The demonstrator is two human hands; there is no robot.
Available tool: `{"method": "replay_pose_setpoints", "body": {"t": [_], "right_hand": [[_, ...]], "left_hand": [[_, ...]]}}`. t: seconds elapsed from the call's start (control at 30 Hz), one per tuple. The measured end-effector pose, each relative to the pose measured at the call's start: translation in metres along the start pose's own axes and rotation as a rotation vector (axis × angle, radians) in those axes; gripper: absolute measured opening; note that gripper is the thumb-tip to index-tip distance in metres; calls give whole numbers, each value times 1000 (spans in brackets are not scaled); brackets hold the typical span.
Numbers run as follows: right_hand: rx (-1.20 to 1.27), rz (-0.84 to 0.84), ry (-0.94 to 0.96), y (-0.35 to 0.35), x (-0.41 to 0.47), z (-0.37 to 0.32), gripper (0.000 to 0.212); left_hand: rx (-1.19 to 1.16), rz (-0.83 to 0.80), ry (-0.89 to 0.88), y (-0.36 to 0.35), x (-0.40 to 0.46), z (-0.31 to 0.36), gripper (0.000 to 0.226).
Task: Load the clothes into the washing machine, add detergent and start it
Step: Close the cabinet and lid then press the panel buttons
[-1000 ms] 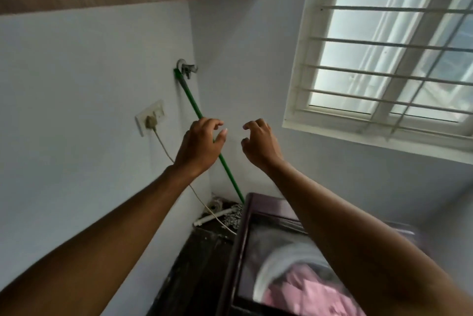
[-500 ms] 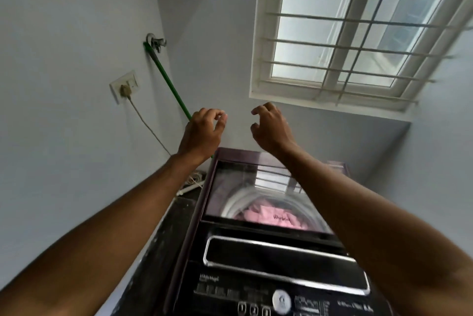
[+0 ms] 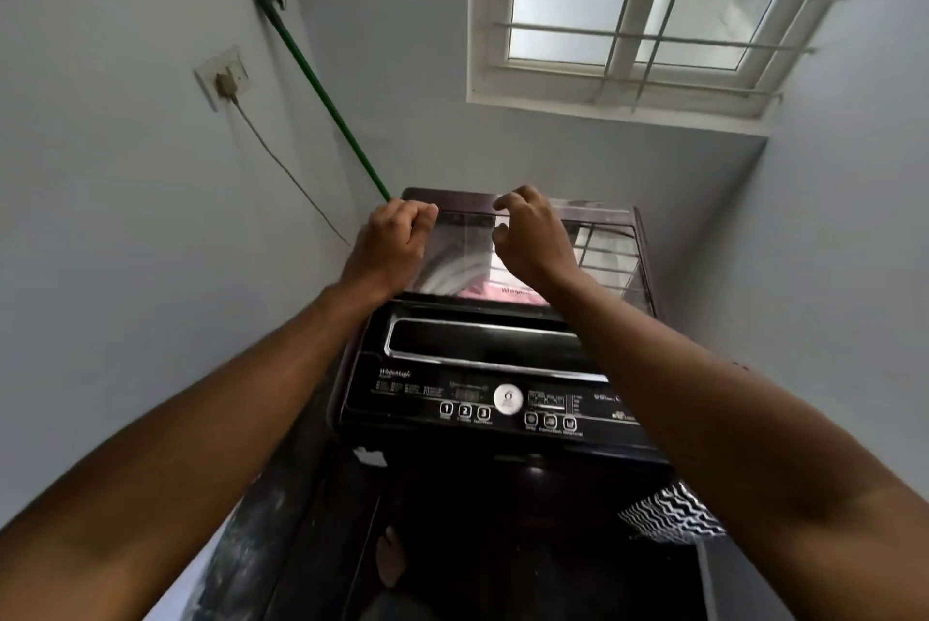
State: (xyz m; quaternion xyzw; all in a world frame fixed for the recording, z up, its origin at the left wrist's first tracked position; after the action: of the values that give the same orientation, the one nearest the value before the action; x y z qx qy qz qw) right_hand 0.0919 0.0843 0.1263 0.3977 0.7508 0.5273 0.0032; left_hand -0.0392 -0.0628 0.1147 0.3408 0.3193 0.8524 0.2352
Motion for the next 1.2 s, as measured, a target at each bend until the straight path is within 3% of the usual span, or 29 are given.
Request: {"method": "replay_pose_setpoints", "body": {"t": [0.27, 0.63, 0.93, 1.2], "right_hand": [[50, -131, -75, -33, -83, 4, 38], [34, -379, -154, -83, -171, -11, 44], [-139, -506, -113, -111, -235, -19, 48], [-279, -540, -118, -114, -245, -31, 61]], "left_hand": [[21, -235, -5, -25, -88, -27, 29], [128, -505, -77, -57, -160, -46, 51], [286, -504, -168, -76, -185, -59, 87], [294, -450, -142, -77, -188, -63, 78]]}}
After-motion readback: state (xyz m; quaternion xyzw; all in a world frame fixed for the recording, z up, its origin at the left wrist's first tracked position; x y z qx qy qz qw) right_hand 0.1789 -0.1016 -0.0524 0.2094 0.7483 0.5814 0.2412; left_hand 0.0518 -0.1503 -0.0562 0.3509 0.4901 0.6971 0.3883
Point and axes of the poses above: each hand's wrist, its own x-axis towards the middle knuckle, its own y-axis out of the back of the hand, z = x × y, the point moved 4 cm from there along x, towards the middle knuckle, and after that the axes turned 7 degrees about z, right-handed, at the moved point
